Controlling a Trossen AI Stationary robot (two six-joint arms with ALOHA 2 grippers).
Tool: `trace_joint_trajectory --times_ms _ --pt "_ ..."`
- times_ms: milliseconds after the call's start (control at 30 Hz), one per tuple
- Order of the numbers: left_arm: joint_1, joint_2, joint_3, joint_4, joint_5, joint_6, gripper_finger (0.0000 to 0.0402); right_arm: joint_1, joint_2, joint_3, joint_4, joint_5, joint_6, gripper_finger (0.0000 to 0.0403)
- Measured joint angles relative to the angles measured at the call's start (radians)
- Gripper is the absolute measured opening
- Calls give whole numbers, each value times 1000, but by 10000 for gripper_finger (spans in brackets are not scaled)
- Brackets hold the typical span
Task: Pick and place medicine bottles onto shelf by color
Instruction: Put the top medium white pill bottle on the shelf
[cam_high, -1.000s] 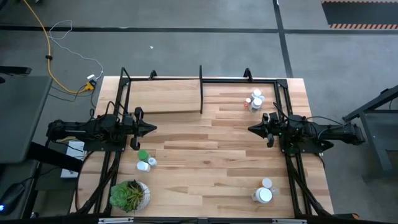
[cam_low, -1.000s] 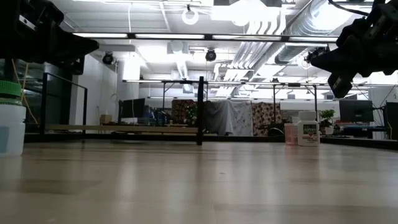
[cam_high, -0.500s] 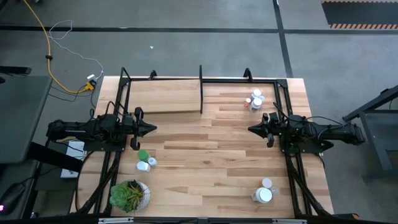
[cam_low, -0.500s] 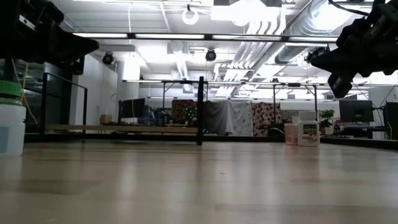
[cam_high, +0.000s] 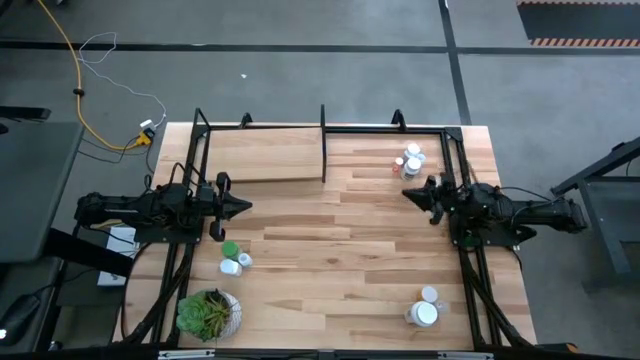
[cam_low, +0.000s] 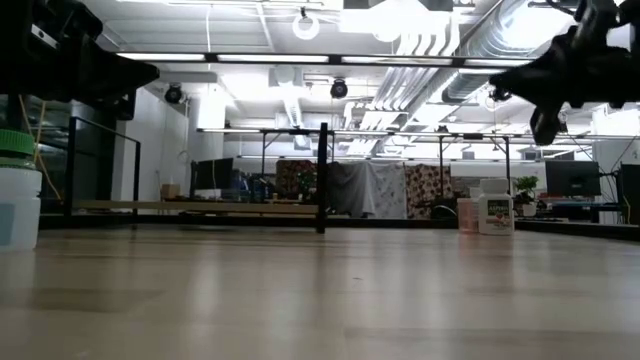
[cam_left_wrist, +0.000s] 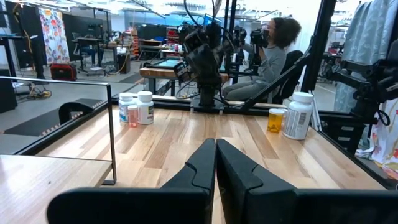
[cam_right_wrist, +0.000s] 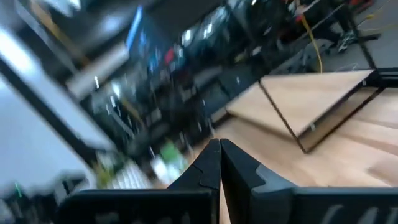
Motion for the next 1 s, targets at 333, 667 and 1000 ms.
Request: trace_joint_trajectory --times_ms 333,667,1000 --pt "0 0 0 0 0 0 3 -1 34 4 216 192 -53 0" --pt "0 0 0 0 0 -1 3 -28 344 385 -386 446 -27 83" --pt "0 0 0 0 1 0 3 -278 712 592 -884 487 255 284"
